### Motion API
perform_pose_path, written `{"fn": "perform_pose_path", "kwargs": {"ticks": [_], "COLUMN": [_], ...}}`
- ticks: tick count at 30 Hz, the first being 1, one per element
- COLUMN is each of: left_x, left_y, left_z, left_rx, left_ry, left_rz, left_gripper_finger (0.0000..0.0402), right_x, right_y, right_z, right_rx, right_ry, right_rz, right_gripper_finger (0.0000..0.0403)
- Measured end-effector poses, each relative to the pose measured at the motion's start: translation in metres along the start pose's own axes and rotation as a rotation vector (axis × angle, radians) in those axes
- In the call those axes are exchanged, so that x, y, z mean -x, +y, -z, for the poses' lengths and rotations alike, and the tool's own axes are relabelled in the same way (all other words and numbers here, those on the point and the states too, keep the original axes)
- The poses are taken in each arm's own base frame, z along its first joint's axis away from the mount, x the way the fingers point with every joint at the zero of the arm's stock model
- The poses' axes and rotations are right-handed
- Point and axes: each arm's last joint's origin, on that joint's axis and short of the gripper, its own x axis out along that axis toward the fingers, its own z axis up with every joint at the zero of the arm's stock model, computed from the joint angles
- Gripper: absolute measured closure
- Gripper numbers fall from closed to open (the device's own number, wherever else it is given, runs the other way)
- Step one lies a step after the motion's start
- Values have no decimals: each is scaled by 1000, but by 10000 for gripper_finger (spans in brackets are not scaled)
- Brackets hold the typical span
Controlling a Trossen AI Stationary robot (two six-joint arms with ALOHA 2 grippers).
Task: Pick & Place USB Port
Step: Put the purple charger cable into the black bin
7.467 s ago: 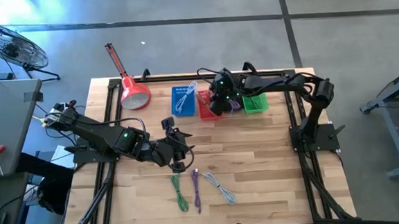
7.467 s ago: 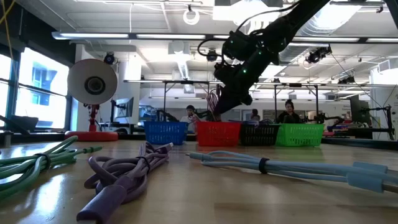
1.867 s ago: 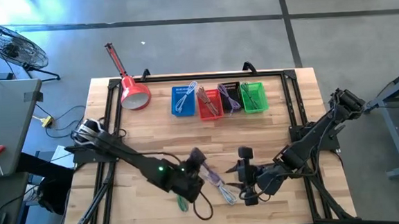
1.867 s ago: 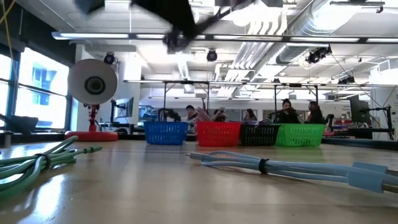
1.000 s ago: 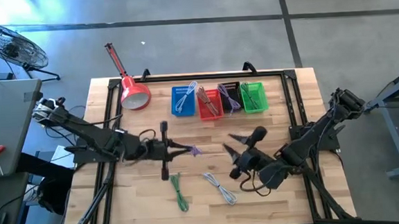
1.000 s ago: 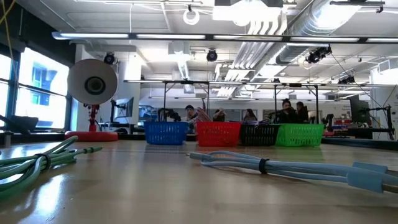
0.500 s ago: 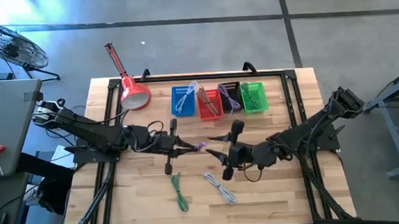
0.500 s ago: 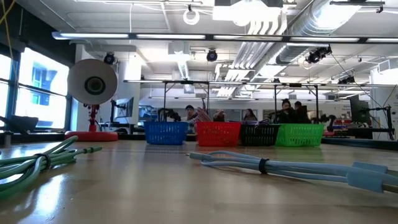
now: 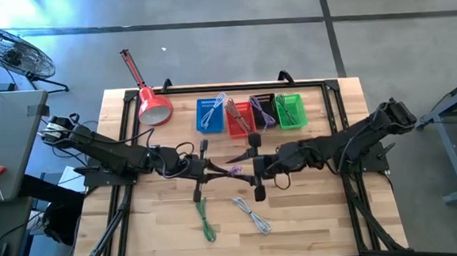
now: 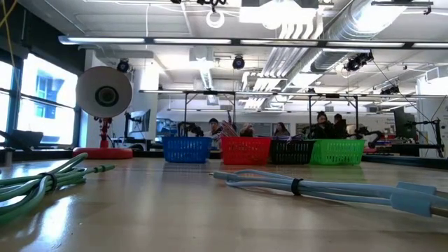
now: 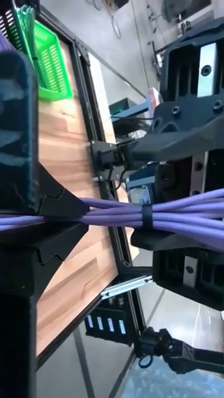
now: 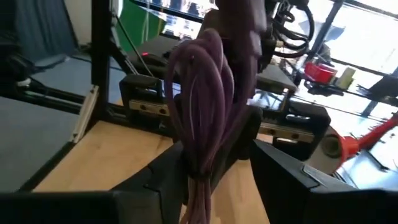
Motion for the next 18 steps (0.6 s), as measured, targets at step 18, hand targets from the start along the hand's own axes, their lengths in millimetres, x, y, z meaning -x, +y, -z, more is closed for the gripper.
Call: {"fn": "perform_pose_path", "kwargs": {"ticks": [18], "left_x": [0], "left_y": [2], "left_z": [3], "left_rx": [-26], "left_ry": [49], "left_rz": [-89], "left_gripper_finger": [324], "right_x": [2], "right_y": [4], "right_z": [4], "right_rx": [72], "right_ry": [74], "right_rz": [106], "right_gripper_finger": [386]}}
